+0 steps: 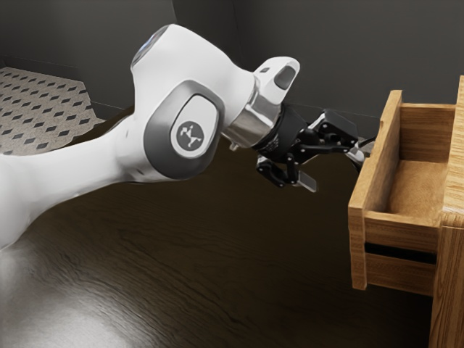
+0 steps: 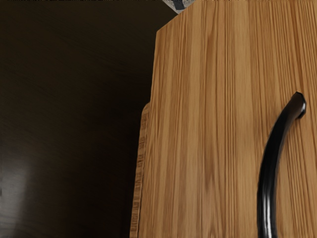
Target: Pull the drawer handle with one arm to open the drawer
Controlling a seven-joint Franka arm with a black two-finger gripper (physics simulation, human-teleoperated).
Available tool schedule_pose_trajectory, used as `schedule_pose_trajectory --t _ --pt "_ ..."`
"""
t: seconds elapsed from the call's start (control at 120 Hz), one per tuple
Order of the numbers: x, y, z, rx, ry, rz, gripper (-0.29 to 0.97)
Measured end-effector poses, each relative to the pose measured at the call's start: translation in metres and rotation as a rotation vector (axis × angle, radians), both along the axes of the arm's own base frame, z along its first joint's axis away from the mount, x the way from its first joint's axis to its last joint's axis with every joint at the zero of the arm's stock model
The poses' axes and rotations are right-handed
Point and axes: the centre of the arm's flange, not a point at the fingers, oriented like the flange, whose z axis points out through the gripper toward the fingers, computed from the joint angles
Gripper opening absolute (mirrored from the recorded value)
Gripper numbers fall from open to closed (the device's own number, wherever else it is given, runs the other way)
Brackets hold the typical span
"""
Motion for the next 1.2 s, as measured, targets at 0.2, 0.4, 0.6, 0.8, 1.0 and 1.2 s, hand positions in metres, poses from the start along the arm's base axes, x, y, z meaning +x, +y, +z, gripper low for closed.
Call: schedule_pose_trajectory --t 0.2,0.4,0.6,0.8,1.0,1.2 --pt "-0.010 0.021 -0.002 -0.007 0.001 0.029 0.68" --pt "-0.017 0.039 -0.003 -0.017 0.001 0.057 0.68" --pt "-0.029 0.064 -0.003 -0.038 -0.001 0.092 0.68" --pt "-0.042 0.088 -0.004 -0.059 -0.003 0.122 0.68" --pt "-0.053 0.100 -0.004 -0.074 -0.007 0.135 0.68" --pt "-0.066 0.108 -0.006 -0.088 -0.010 0.140 0.68"
